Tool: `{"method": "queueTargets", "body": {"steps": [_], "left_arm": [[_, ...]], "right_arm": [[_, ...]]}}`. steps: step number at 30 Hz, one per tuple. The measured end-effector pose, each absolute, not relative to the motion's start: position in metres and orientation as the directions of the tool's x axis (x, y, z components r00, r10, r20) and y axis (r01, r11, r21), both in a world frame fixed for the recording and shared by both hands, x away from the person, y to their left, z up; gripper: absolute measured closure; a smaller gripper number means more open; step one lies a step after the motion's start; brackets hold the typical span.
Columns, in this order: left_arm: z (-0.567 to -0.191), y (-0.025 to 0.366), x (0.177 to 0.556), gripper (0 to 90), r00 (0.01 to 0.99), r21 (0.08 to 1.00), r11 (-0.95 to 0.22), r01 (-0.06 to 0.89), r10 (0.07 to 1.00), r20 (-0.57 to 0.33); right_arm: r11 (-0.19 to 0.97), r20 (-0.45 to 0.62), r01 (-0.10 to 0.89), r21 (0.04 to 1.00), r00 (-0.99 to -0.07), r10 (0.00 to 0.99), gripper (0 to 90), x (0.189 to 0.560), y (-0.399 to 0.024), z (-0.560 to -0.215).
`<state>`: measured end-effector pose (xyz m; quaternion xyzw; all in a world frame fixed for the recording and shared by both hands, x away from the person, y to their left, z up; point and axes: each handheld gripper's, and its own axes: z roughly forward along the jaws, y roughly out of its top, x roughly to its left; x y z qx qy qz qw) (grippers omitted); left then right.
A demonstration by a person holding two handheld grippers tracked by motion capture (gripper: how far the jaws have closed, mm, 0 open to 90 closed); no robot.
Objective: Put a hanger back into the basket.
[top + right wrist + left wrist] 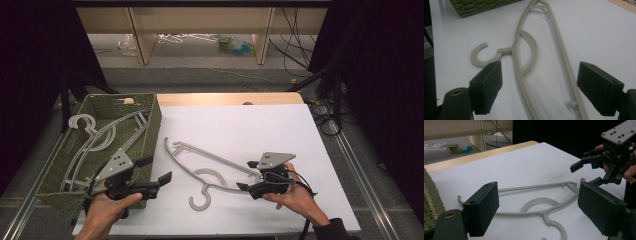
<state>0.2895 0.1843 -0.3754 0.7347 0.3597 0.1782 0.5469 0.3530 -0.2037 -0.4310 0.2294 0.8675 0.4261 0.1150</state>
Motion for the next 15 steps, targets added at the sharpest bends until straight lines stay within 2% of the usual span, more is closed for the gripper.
{"method": "queueTargets", "body": {"steps": [3,10,15], "left_arm": [[-0.383,0.179,0.285,18.0,0.683,0.936,-0.127,0.330,0.716,-0.144],[-0.400,0.168,0.278,17.4,0.722,0.933,-0.169,0.318,0.681,-0.123],[-0.412,0.162,0.272,17.3,0.732,0.921,-0.176,0.347,0.665,-0.148]], "right_arm": [[0.535,-0.005,0.299,0.790,-0.870,0.494,21.3,0.353,-0.203,-0.431],[0.539,-0.005,0.296,0.789,-0.873,0.488,21.4,0.353,-0.202,-0.432],[0.546,-0.006,0.292,0.785,-0.879,0.478,21.5,0.353,-0.202,-0.433]]}}
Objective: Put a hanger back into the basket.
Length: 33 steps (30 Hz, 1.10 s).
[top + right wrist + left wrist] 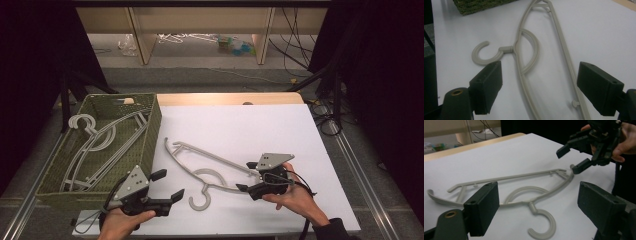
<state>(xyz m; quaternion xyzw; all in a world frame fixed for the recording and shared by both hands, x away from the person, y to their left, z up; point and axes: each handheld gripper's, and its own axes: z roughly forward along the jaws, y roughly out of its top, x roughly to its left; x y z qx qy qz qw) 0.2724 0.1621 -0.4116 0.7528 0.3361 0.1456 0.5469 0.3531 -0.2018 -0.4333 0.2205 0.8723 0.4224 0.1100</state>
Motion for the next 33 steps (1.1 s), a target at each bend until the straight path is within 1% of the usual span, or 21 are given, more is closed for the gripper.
{"method": "queueTargets", "body": {"steps": [4,6,10,13,14,17,21,23,24,29,33], "left_arm": [[-0.417,0.159,0.270,17.2,0.744,0.923,-0.197,0.330,0.656,-0.126],[-0.420,0.157,0.269,17.2,0.749,0.921,-0.199,0.334,0.649,-0.131],[-0.423,0.152,0.267,17.1,0.767,0.919,-0.229,0.320,0.632,-0.110],[-0.427,0.149,0.266,17.1,0.773,0.917,-0.220,0.333,0.621,-0.131],[-0.427,0.148,0.265,17.1,0.776,0.915,-0.238,0.327,0.619,-0.117],[-0.430,0.147,0.265,17.1,0.783,0.915,-0.236,0.328,0.609,-0.123],[-0.431,0.147,0.264,17.1,0.786,0.910,-0.252,0.330,0.607,-0.117],[-0.431,0.146,0.264,17.1,0.790,0.911,-0.252,0.327,0.602,-0.117],[-0.432,0.146,0.264,17.0,0.792,0.910,-0.253,0.327,0.600,-0.117],[-0.433,0.145,0.265,17.1,0.794,0.907,-0.258,0.332,0.595,-0.122],[-0.433,0.146,0.265,17.5,0.790,0.904,-0.264,0.336,0.601,-0.117]], "right_arm": [[0.554,0.004,0.289,0.781,-0.889,0.458,20.9,0.353,-0.200,-0.435],[0.562,0.004,0.285,0.777,-0.895,0.447,19.4,0.354,-0.199,-0.438],[0.593,0.000,0.291,0.751,-0.898,0.440,19.4,0.357,-0.195,-0.443],[0.639,-0.015,0.289,0.713,-0.904,0.427,20.1,0.359,-0.189,-0.449],[0.652,-0.023,0.288,0.701,-0.905,0.424,20.7,0.359,-0.187,-0.452],[0.691,-0.023,0.293,0.661,-0.912,0.409,22.6,0.361,-0.181,-0.458],[0.727,-0.023,0.284,0.626,-0.924,0.381,29.7,0.366,-0.175,-0.464],[0.742,-0.021,0.272,0.613,-0.933,0.359,36.4,0.367,-0.172,-0.467],[0.750,-0.018,0.271,0.604,-0.936,0.352,37.6,0.367,-0.170,-0.468],[0.779,0.001,0.258,0.572,-0.950,0.313,50.0,0.371,-0.162,-0.472],[0.796,-0.003,0.258,0.547,-0.951,0.310,53.9,0.373,-0.156,-0.476]]}}
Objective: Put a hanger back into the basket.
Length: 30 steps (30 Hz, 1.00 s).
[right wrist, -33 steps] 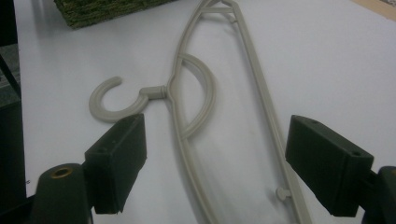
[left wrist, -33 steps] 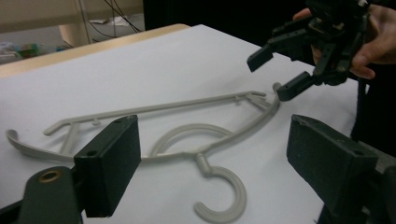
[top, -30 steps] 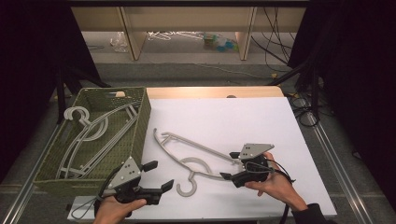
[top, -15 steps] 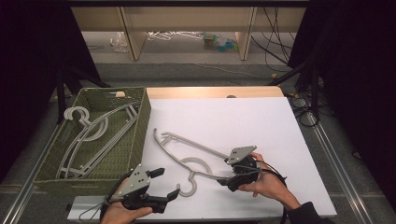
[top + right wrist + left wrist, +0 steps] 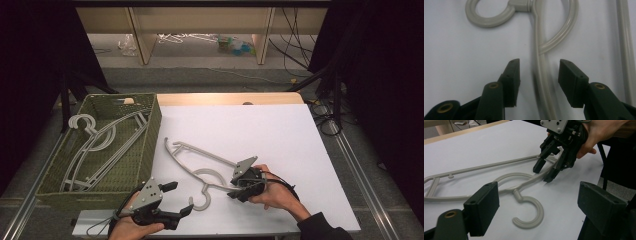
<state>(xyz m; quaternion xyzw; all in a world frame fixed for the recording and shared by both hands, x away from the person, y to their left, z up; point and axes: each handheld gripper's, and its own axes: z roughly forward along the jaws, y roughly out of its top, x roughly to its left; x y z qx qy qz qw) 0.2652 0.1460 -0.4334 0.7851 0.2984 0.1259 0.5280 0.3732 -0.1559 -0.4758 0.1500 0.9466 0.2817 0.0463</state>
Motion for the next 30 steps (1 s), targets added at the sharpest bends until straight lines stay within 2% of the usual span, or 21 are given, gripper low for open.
{"method": "queueTargets", "body": {"steps": [5,7,12,21,24,26,28,30], "left_arm": [[-0.435,0.147,0.267,18.0,0.789,0.905,-0.256,0.339,0.601,-0.125],[-0.435,0.147,0.266,18.0,0.786,0.900,-0.268,0.343,0.606,-0.119],[-0.436,0.148,0.267,19.1,0.784,0.901,-0.257,0.348,0.608,-0.129],[-0.436,0.143,0.275,20.7,0.768,0.901,-0.261,0.346,0.631,-0.112],[-0.434,0.141,0.284,24.8,0.774,0.893,-0.326,0.310,0.633,-0.038],[-0.435,0.139,0.290,25.7,0.757,0.881,-0.330,0.339,0.652,-0.048],[-0.436,0.138,0.297,26.7,0.750,0.865,-0.369,0.339,0.661,-0.012],[-0.438,0.133,0.302,27.1,0.736,0.840,-0.430,0.329,0.674,0.057]], "right_arm": [[0.800,0.006,0.284,0.529,-0.944,0.330,60.7,0.375,-0.153,-0.474],[0.810,0.012,0.297,0.506,-0.941,0.338,67.4,0.375,-0.150,-0.472],[0.828,0.016,0.296,0.476,-0.944,0.329,77.7,0.375,-0.147,-0.470],[0.818,0.054,0.328,0.472,-0.937,0.345,77.3,0.379,-0.147,-0.471],[0.829,0.037,0.299,0.472,-0.947,0.320,79.1,0.378,-0.147,-0.470],[0.839,0.021,0.269,0.473,-0.956,0.294,80.6,0.377,-0.147,-0.469],[0.848,0.024,0.255,0.464,-0.961,0.276,81.7,0.377,-0.148,-0.468],[0.863,0.010,0.230,0.450,-0.968,0.252,81.9,0.377,-0.151,-0.466]]}}
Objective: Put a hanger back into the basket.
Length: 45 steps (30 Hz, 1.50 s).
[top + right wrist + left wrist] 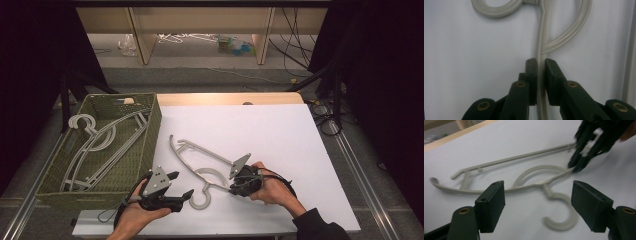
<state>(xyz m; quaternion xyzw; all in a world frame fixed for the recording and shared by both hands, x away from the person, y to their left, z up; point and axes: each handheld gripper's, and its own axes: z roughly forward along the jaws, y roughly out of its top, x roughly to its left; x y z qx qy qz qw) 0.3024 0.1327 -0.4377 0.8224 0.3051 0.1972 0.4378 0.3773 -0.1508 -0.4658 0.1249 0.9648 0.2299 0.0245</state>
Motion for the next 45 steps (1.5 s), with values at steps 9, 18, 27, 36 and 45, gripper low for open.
{"method": "queueTargets", "body": {"steps": [9,18,27,36,45], "left_arm": [[-0.446,0.111,0.323,33.5,0.786,0.738,-0.625,0.253,0.578,0.220],[-0.459,0.104,0.331,35.6,0.831,0.692,-0.689,0.216,0.502,0.241],[-0.467,0.096,0.333,38.4,0.840,0.656,-0.737,0.163,0.453,0.300],[-0.467,0.089,0.334,57.6,0.896,0.660,-0.751,0.031,0.314,0.315],[-0.459,0.087,0.330,67.1,0.894,0.596,-0.797,-0.101,0.190,0.405]], "right_arm": [[0.870,0.055,0.186,0.458,-0.982,0.180,81.7,0.370,-0.172,-0.449],[0.866,0.069,0.142,0.480,-0.990,0.124,81.5,0.366,-0.178,-0.438],[0.856,0.065,0.120,0.504,-0.993,0.102,81.5,0.361,-0.180,-0.427],[0.858,0.075,0.113,0.501,-0.993,0.087,81.6,0.359,-0.179,-0.427],[0.855,0.057,0.109,0.507,-0.994,0.093,81.1,0.359,-0.179,-0.426]]}}
